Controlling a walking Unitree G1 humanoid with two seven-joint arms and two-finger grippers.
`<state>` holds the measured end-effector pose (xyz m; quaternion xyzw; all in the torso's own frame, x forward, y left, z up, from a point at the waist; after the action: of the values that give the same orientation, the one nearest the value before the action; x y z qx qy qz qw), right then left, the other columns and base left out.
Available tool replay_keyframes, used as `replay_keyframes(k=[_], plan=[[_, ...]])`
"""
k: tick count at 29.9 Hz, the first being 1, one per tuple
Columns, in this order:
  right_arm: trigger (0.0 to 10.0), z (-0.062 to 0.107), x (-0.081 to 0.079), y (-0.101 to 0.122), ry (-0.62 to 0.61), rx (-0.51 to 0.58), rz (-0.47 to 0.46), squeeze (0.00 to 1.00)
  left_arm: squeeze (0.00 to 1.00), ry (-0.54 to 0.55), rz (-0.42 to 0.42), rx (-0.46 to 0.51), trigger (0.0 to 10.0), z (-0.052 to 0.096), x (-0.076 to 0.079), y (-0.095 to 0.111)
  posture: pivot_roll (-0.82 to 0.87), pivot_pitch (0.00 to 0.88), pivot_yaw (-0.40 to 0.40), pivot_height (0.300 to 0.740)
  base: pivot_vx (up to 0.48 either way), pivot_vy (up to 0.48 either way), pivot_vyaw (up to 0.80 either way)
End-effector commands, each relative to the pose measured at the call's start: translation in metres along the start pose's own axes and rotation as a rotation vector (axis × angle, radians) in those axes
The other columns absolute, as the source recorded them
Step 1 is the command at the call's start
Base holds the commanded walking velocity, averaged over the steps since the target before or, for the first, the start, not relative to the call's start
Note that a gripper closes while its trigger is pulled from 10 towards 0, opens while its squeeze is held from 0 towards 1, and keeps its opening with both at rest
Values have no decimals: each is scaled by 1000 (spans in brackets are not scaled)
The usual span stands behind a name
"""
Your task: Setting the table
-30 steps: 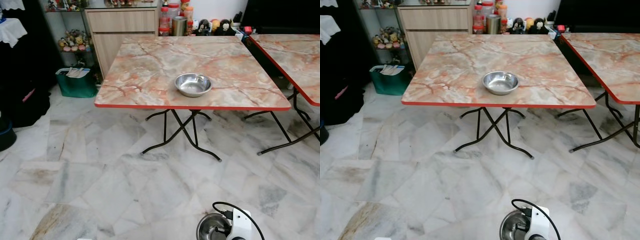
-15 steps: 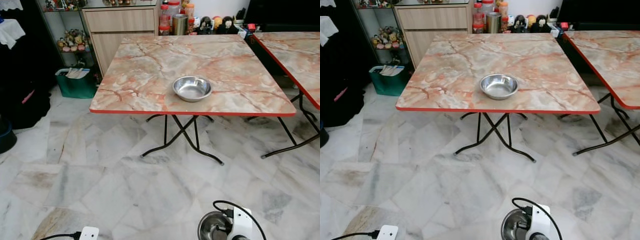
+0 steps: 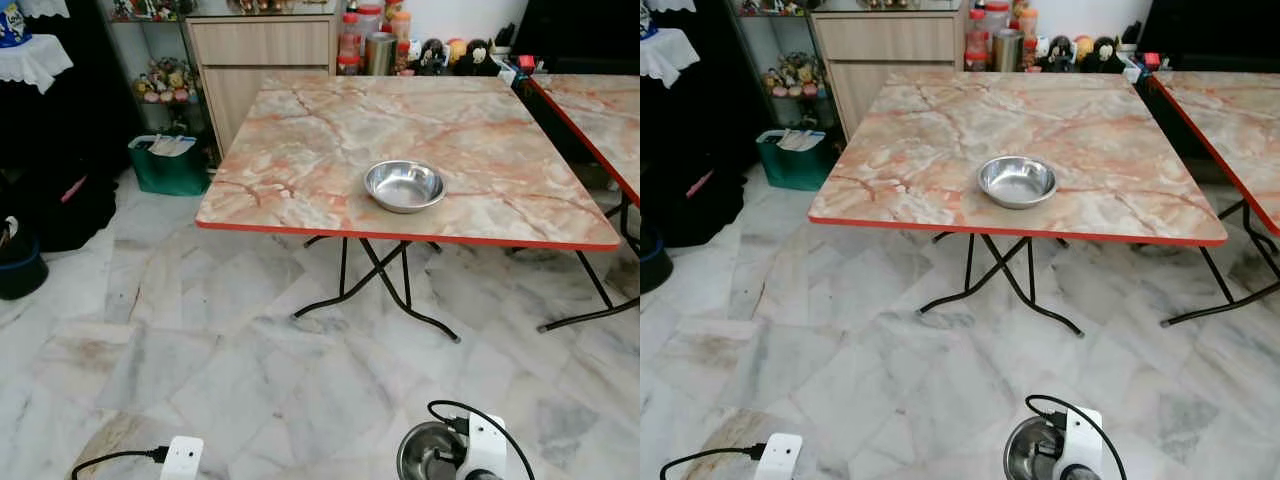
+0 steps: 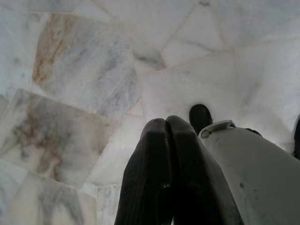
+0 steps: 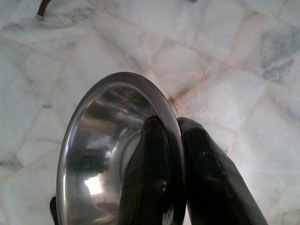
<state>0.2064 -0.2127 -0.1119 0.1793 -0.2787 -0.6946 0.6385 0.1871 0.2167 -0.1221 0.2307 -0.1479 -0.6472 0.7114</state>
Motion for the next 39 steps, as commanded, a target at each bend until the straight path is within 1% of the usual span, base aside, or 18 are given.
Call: replay_keyframes(k=[1,4,16,20,23,31,33,36,39], plan=[[10000,0,0,1,-1,4,-16,0,0,11,4,1,10000,0,-3,0,-73,18,21,740,322,0,0],[10000,0,0,-1,-3,0,-20,0,0,11,4,-5,10000,0,-4,-1,-73,23,23,740,332,0,0],[10000,1,1,-4,-6,-8,-7,0,0,-10,1,-24,10000,0,3,-3,-75,26,21,740,358,0,0],[10000,0,1,-2,-7,0,-11,0,0,-11,-1,-25,10000,0,3,-3,-79,24,23,740,370,0,0],[10000,1,1,-2,-4,-5,6,0,0,-12,-1,-26,10000,0,3,-4,-79,22,21,740,374,0,0],[10000,1,2,-3,-1,-4,3,0,0,-14,0,-34,10000,0,4,-7,-82,16,16,740,375,0,0],[10000,1,2,-3,0,-5,11,0,0,-14,-1,-36,10000,1,4,-8,-82,13,14,740,375,0,0],[10000,1,1,-4,13,-13,53,0,0,-20,-5,-45,10000,1,5,-11,-85,3,13,740,374,0,0],[10000,1,-2,-2,26,1,57,0,0,-27,-13,-55,10000,1,7,-13,-86,0,11,740,341,0,0]])
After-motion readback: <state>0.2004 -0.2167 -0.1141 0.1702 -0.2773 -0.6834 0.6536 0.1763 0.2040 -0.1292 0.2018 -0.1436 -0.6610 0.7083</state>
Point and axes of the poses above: a point about 5 cm out from each wrist's last joint towards the gripper, its own z axis pointing back from the gripper into the wrist, its own y axis along the axis of the wrist's last joint, x = y × z, the point moved 4 cm from there along -z, pointing out of the wrist towards the gripper, and after that the axes turned 9 degrees about z, right-handed, at the moved point
